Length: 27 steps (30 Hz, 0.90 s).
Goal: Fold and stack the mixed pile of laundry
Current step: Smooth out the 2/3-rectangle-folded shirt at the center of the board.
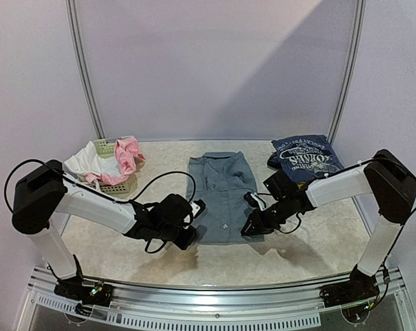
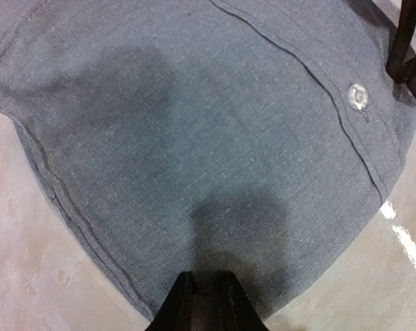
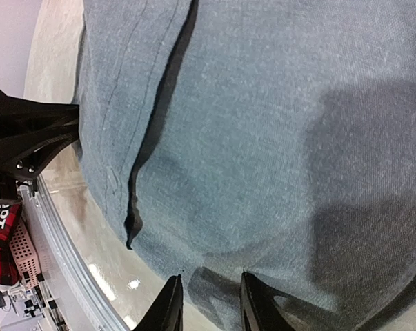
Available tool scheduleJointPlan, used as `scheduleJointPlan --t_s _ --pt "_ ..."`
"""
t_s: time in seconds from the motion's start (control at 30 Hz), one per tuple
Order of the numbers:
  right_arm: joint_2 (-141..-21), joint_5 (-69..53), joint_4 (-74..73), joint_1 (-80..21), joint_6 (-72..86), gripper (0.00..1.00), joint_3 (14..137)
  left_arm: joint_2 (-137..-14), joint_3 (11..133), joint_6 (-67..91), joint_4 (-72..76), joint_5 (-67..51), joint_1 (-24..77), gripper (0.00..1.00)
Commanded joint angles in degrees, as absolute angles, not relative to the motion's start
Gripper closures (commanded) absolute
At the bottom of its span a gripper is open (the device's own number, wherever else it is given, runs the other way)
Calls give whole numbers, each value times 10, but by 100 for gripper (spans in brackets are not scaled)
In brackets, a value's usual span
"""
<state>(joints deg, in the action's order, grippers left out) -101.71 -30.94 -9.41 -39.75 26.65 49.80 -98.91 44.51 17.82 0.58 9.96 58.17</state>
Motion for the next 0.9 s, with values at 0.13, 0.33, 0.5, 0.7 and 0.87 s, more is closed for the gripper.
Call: scheduleJointPlan --t_s 0.13,0.33,0.5,0.7,0.87 --pt "-979 -251 -148 -390 262 67 449 -963 413 187 -22 133 574 84" --pt "-911 -233 -165 -390 263 63 430 -920 420 170 -53 160 575 78" --pt "-861 -218 -158 -390 271 54 428 -876 444 125 -101 219 607 61" --pt "-827 -198 -135 -382 291 43 424 -882 515 39 -163 297 671 40" --pt "-812 -191 -117 -343 305 32 398 -939 587 -56 -189 355 743 33"
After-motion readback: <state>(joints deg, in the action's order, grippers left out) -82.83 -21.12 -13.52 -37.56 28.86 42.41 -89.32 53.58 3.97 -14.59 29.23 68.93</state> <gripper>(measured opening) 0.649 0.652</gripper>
